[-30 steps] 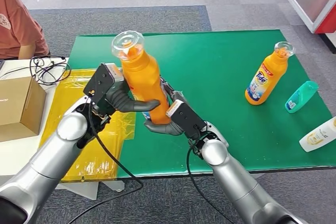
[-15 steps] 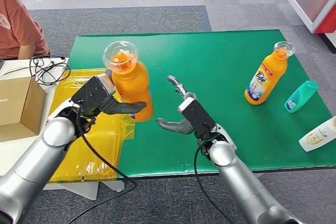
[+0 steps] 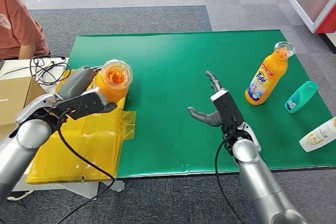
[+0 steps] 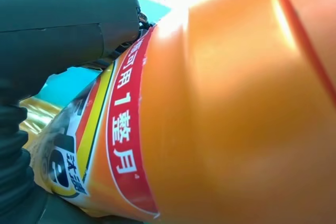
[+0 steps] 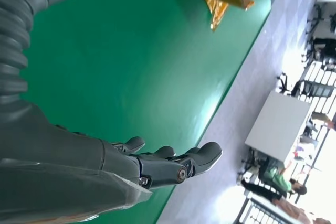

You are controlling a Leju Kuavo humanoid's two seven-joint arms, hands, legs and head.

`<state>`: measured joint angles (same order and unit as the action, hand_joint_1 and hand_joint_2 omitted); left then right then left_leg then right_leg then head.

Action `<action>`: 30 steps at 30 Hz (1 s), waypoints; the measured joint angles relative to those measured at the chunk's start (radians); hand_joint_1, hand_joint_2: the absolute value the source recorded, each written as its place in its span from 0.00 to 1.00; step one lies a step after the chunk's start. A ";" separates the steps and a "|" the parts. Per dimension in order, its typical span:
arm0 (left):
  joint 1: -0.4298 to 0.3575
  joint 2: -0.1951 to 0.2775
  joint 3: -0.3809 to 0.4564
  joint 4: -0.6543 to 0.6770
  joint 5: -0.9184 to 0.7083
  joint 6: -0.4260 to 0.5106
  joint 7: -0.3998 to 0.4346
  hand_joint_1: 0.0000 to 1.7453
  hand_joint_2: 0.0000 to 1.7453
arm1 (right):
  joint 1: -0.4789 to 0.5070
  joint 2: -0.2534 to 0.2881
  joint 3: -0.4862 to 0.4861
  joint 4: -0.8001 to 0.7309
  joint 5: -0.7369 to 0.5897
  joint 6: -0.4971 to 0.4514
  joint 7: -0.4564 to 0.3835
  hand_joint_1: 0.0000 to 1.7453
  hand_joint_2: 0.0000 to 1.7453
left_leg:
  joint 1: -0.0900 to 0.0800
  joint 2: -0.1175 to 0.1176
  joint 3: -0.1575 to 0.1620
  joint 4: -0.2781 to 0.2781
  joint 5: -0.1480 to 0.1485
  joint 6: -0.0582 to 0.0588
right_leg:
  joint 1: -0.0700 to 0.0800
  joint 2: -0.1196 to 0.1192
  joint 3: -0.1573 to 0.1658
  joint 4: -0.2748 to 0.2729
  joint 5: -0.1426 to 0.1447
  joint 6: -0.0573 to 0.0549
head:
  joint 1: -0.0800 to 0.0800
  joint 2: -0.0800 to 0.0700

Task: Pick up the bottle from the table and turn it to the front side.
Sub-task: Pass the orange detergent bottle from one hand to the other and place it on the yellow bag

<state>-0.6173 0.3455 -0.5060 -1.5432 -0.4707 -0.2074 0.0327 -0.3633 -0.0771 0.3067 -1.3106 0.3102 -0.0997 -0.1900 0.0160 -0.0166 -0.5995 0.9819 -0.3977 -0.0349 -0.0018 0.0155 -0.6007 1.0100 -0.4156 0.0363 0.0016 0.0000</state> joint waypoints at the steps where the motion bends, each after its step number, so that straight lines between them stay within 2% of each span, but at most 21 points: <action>1: 0.000 0.014 -0.001 -0.001 -0.035 -0.005 0.008 1.00 1.00 | 0.004 -0.001 -0.014 -0.009 0.008 0.002 0.000 0.00 1.00 | 0.000 0.000 0.000 0.000 0.000 0.000 | 0.000 0.000 0.000 0.000 0.000 0.000 | 0.000 0.000; 7: 0.000 0.075 -0.026 0.011 -0.239 -0.025 0.034 1.00 1.00 | 0.015 -0.001 -0.055 -0.050 0.046 0.025 0.003 0.00 1.00 | 0.000 0.001 0.000 0.000 0.000 0.000 | 0.000 0.002 -0.001 0.000 0.000 0.000 | 0.000 0.000; 15: 0.008 0.099 -0.073 0.074 -0.351 -0.018 0.045 1.00 1.00 | 0.014 0.000 -0.060 -0.076 0.059 0.034 0.003 0.00 1.00 | 0.000 0.001 -0.001 0.000 0.000 0.000 | 0.000 0.002 -0.001 0.000 0.000 0.000 | 0.000 0.000; 20: 0.046 0.099 -0.089 0.132 -0.443 0.042 0.053 1.00 1.00 | 0.010 0.004 -0.059 -0.100 0.066 0.042 0.003 0.00 1.00 | 0.000 0.001 -0.001 0.000 0.000 0.000 | 0.000 0.002 -0.001 0.000 0.000 0.000 | 0.000 0.000; 30: 0.112 0.056 -0.062 0.235 -0.471 0.102 0.049 1.00 1.00 | -0.002 0.020 -0.045 -0.133 0.073 0.062 -0.002 0.00 1.00 | 0.000 0.001 -0.001 0.000 0.000 0.000 | 0.000 0.002 -0.001 0.000 0.000 0.000 | 0.000 0.000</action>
<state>-0.5048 0.4019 -0.5685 -1.3078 -0.9414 -0.1054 0.0813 -0.3648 -0.0574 0.2614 -1.4440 0.3830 -0.0377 -0.1922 0.0159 -0.0157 -0.6004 0.9818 -0.3976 -0.0350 -0.0019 0.0174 -0.6016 1.0102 -0.4152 0.0360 0.0017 0.0000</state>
